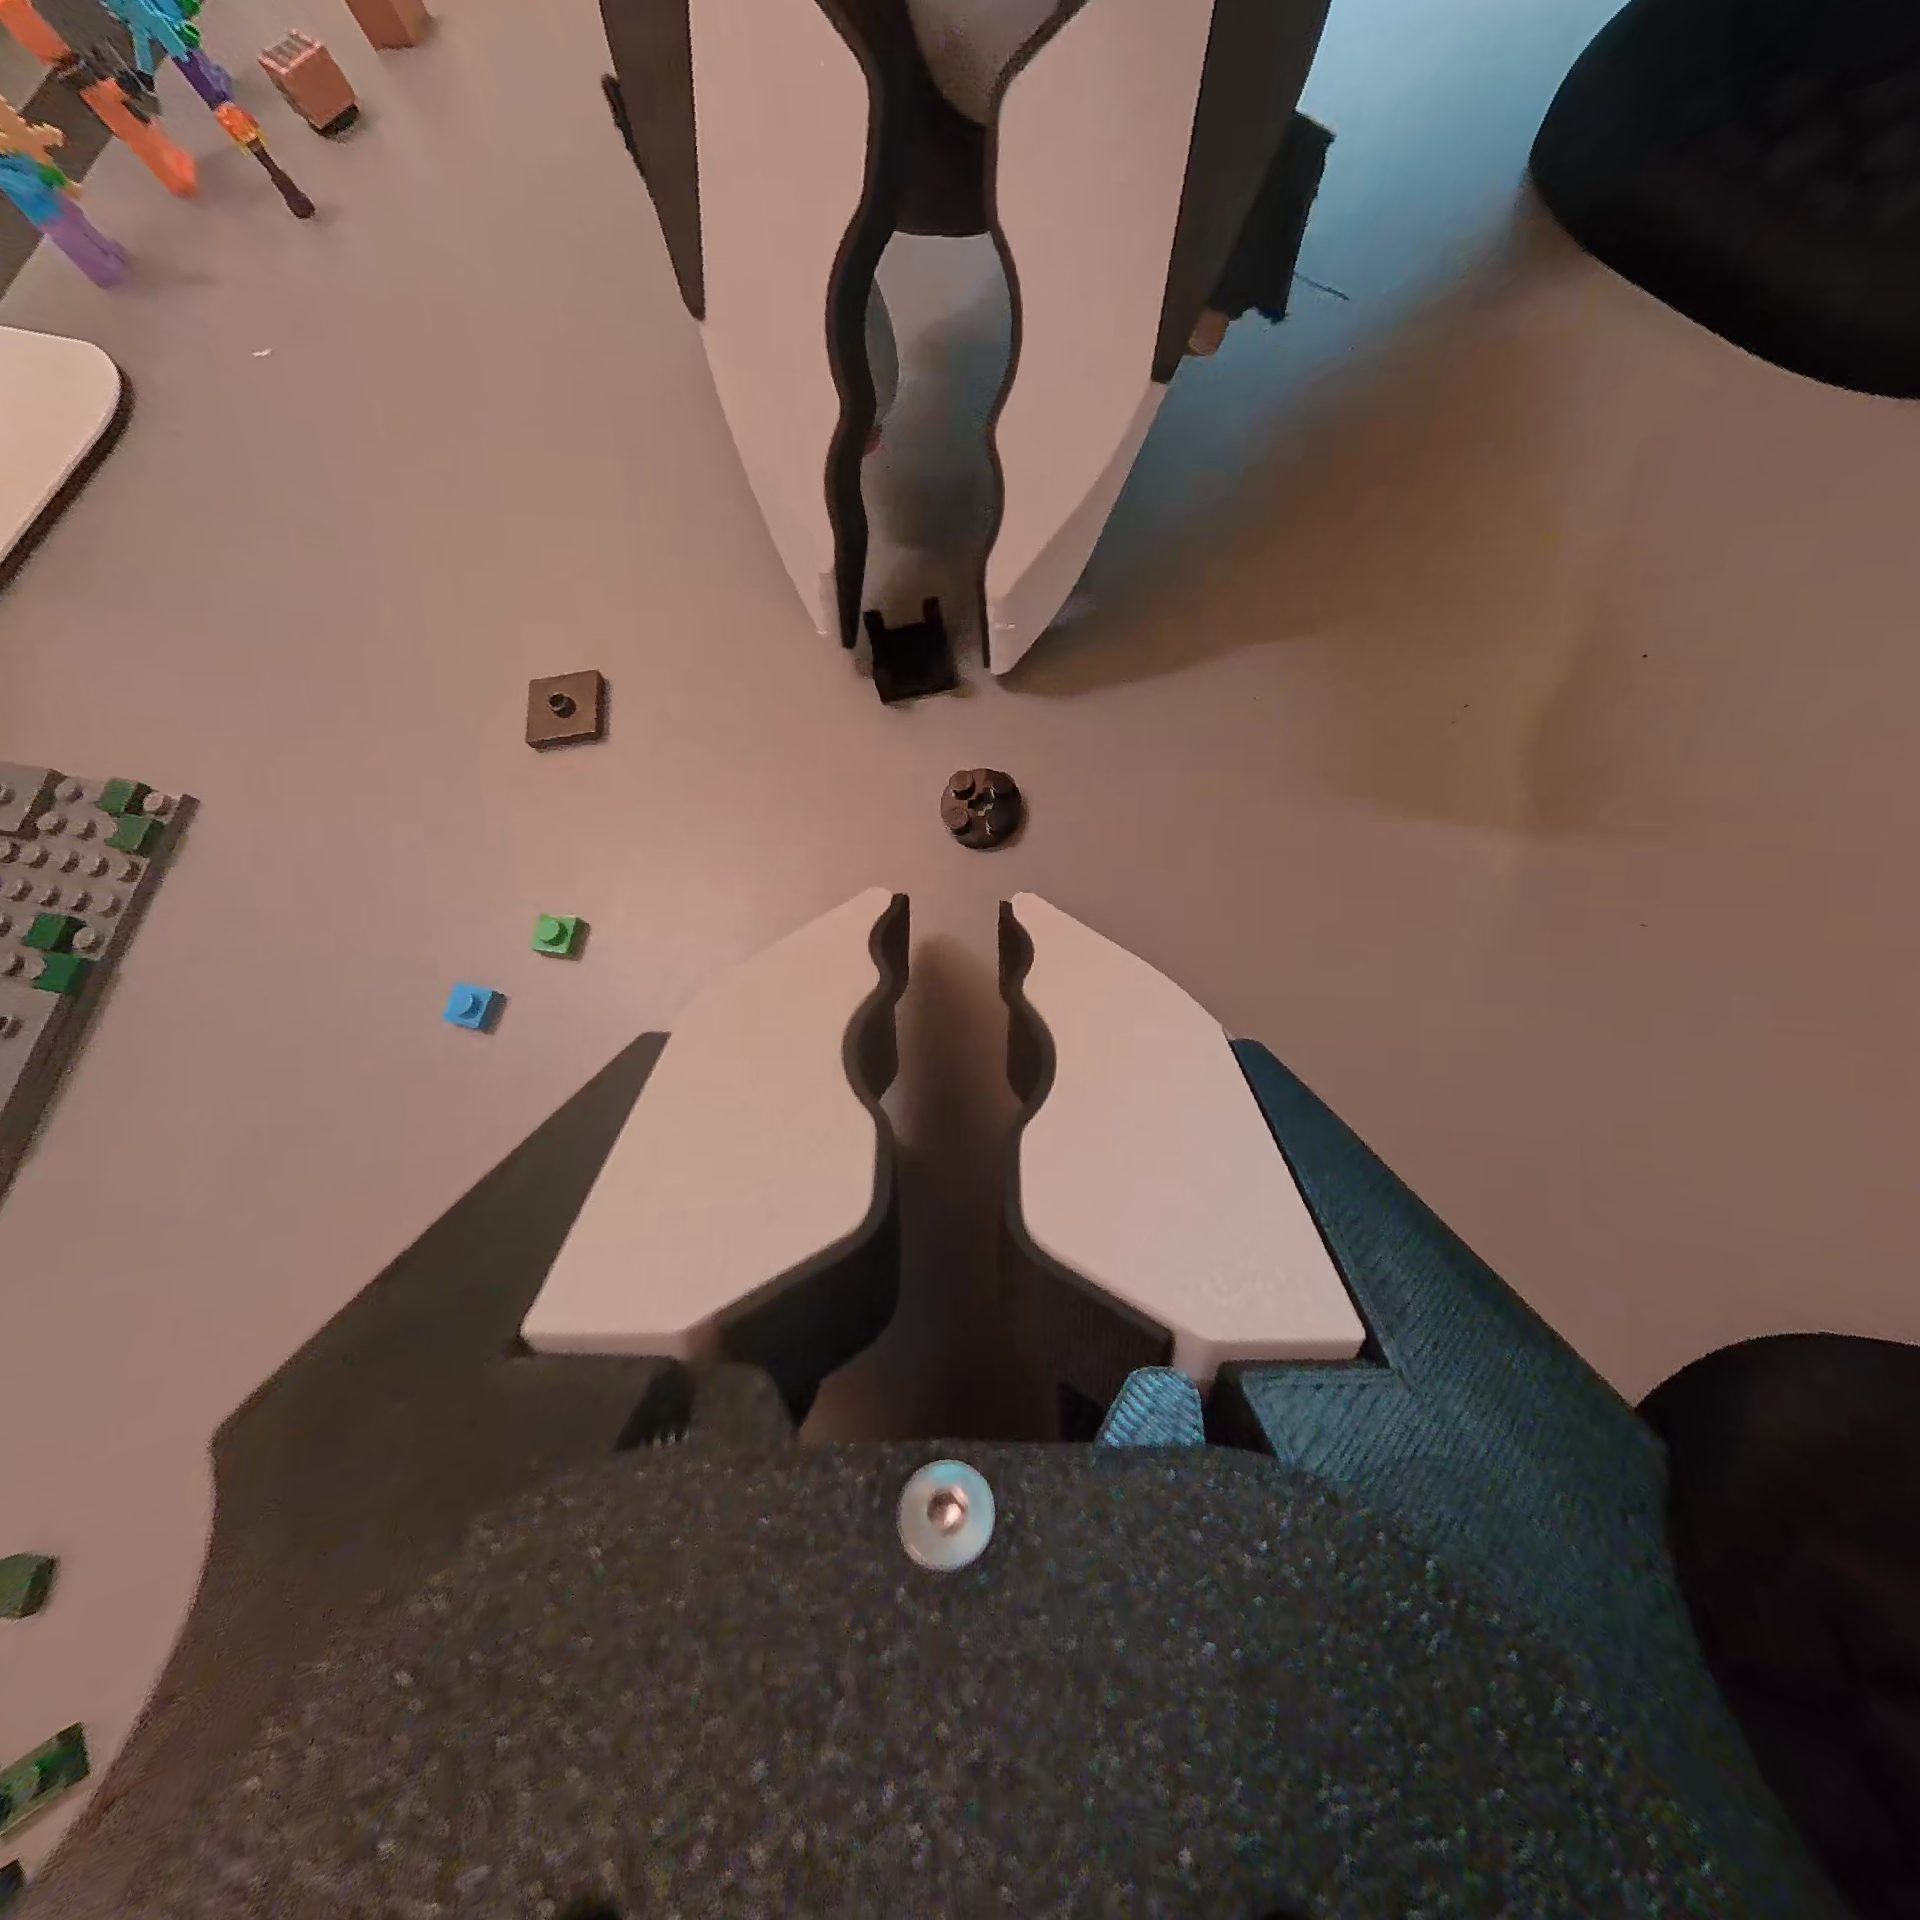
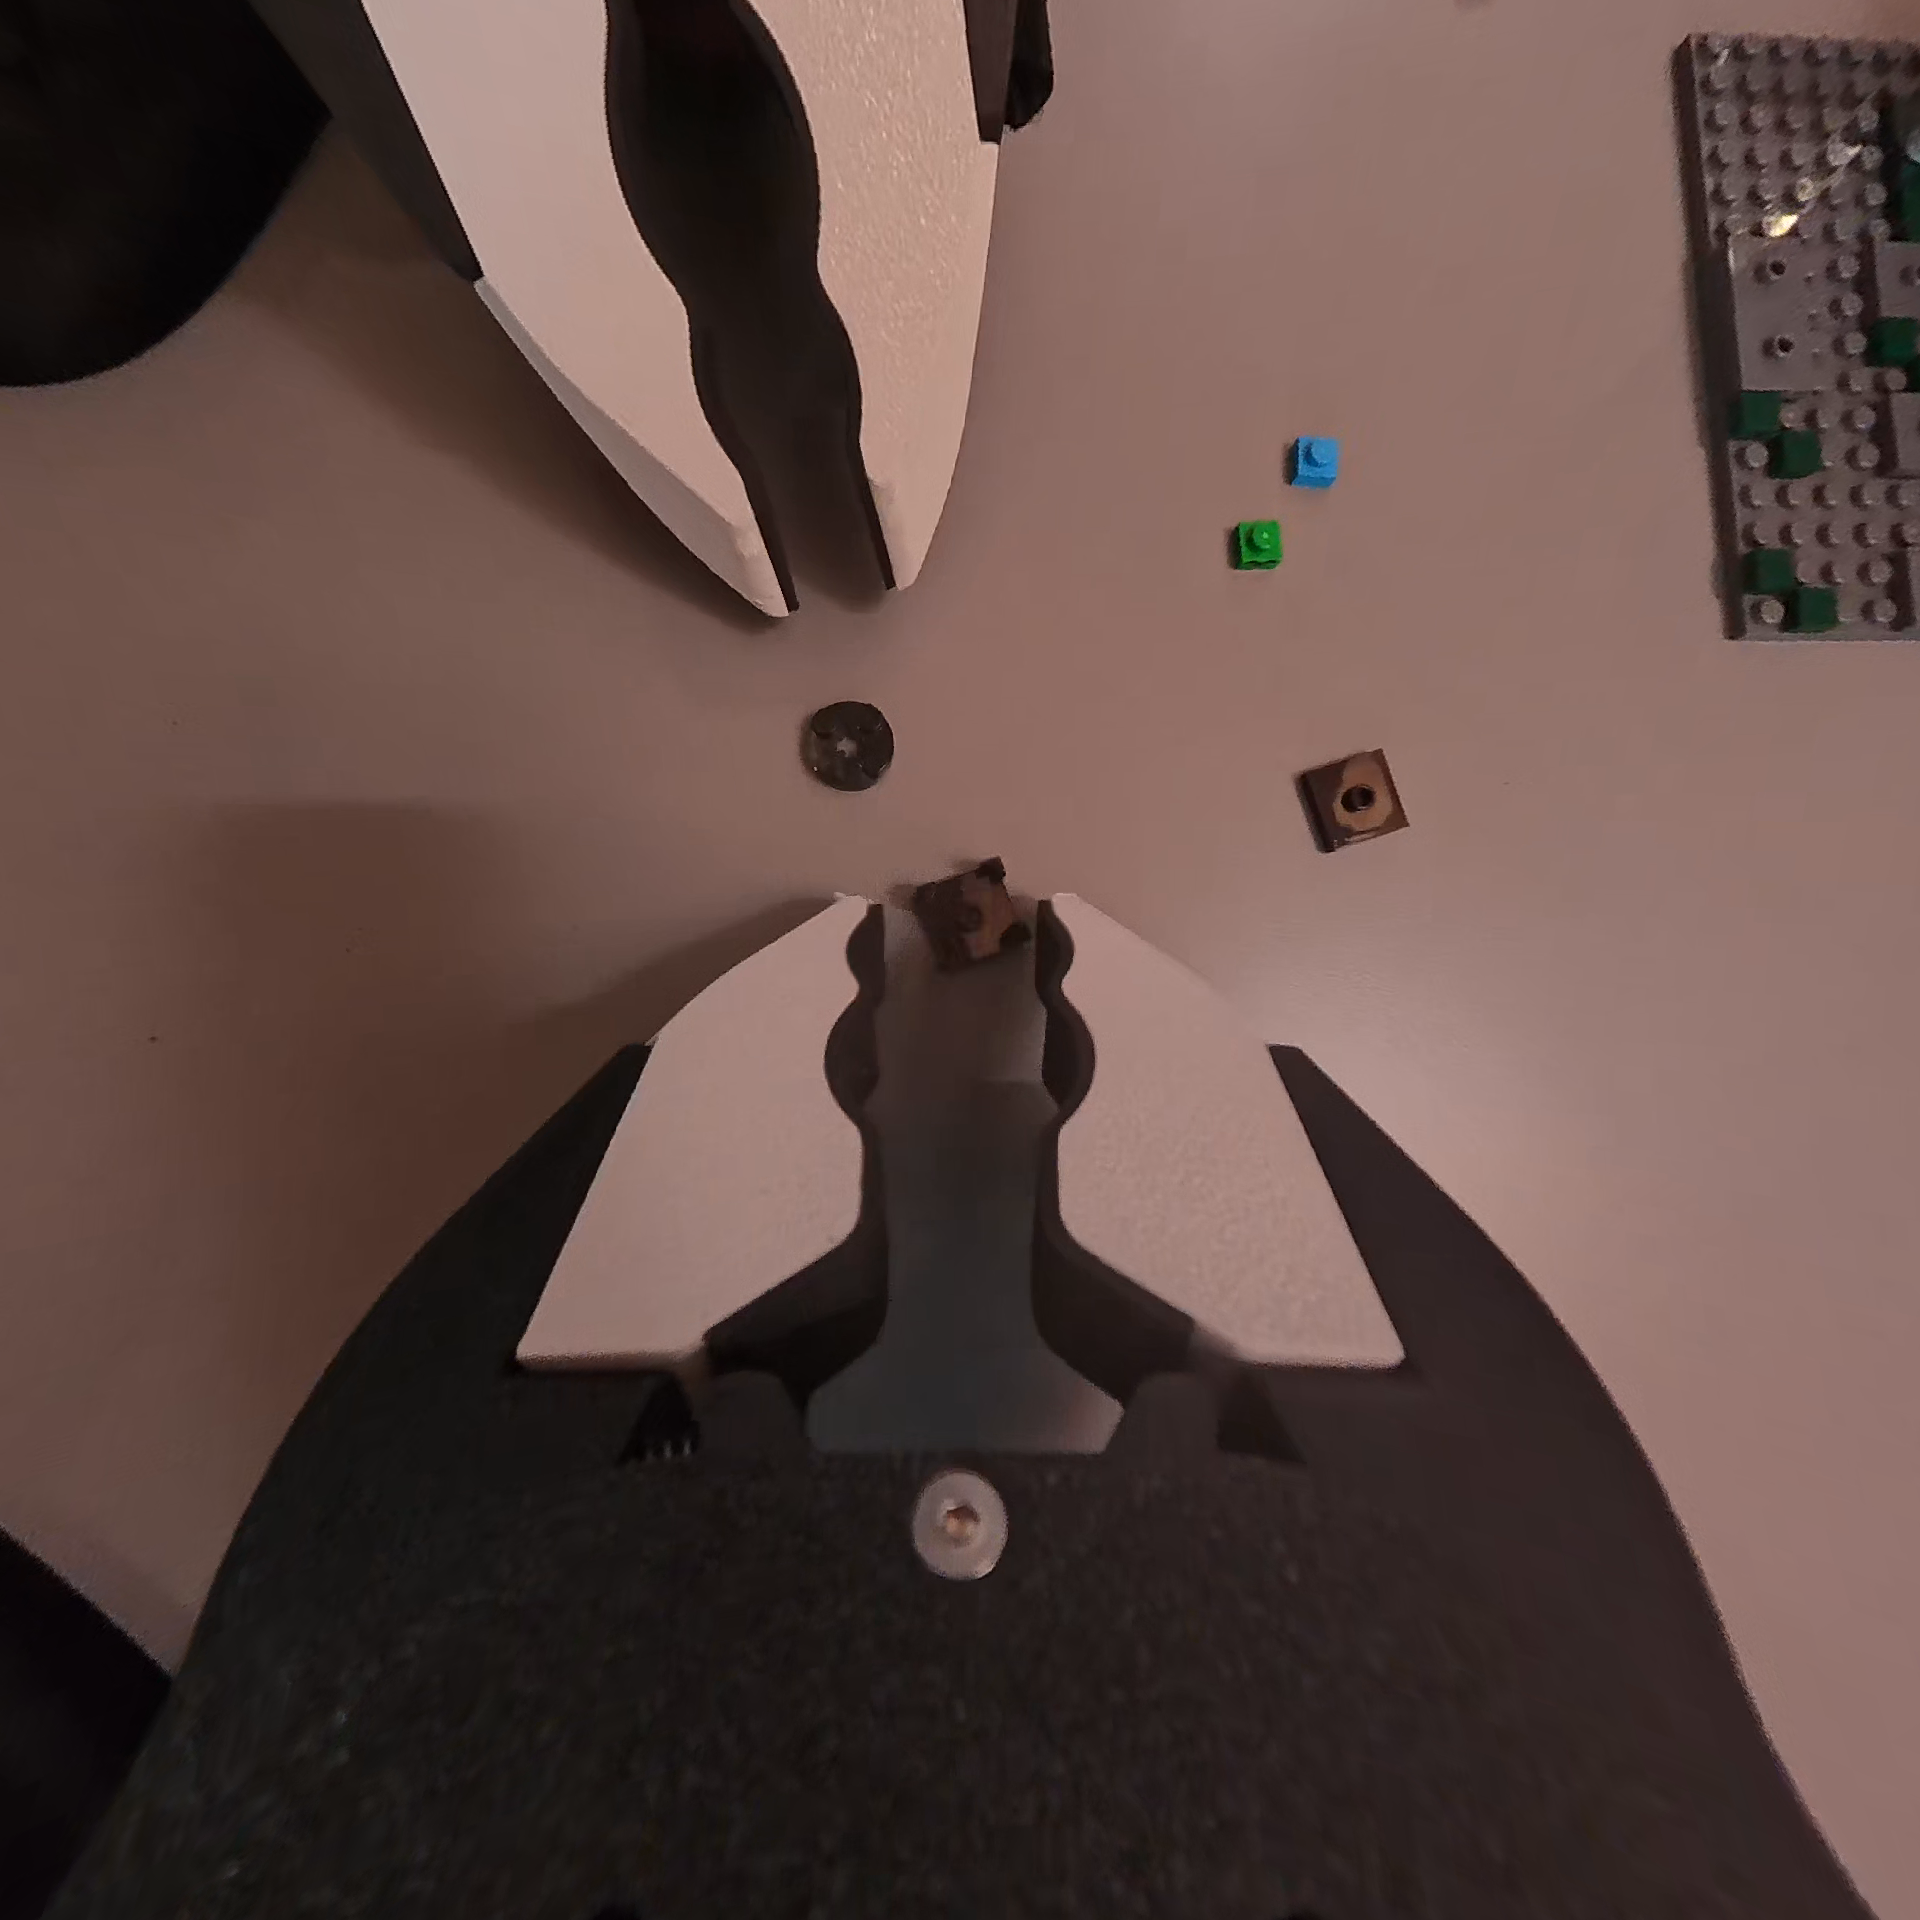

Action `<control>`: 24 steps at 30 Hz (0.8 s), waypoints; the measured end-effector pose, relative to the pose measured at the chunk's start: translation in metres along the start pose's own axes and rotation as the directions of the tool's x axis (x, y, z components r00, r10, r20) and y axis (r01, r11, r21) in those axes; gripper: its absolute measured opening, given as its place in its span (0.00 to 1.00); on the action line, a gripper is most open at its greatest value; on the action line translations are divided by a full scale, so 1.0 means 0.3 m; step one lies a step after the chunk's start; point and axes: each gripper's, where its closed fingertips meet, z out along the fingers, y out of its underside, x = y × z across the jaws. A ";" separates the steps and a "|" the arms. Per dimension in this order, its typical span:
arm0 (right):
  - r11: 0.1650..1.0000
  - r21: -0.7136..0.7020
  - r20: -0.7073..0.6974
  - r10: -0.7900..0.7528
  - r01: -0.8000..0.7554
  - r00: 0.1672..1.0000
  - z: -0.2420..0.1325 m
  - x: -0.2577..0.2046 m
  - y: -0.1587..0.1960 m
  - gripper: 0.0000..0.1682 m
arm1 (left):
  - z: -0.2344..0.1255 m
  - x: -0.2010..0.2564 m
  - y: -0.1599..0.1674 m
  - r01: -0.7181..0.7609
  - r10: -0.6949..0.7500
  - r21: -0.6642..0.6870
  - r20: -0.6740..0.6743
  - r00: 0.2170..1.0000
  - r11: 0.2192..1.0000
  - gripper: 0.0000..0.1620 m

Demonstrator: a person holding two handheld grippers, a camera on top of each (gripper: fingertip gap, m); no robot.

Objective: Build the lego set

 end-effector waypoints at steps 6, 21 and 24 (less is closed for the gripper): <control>0.998 0.053 0.009 -0.043 0.042 0.999 -0.023 -0.028 -0.072 0.17 | -0.001 -0.002 0.001 0.004 -0.004 0.002 -0.001 1.000 1.000 0.10; 0.988 -0.094 0.119 -0.110 0.122 0.987 0.068 -0.065 -0.081 0.11 | -0.006 -0.010 0.003 0.015 -0.015 0.007 0.003 1.000 1.000 0.09; 0.989 -0.089 0.122 -0.107 0.118 0.987 0.068 -0.067 -0.081 0.09 | -0.005 -0.009 0.004 0.014 -0.014 0.005 0.001 1.000 1.000 0.09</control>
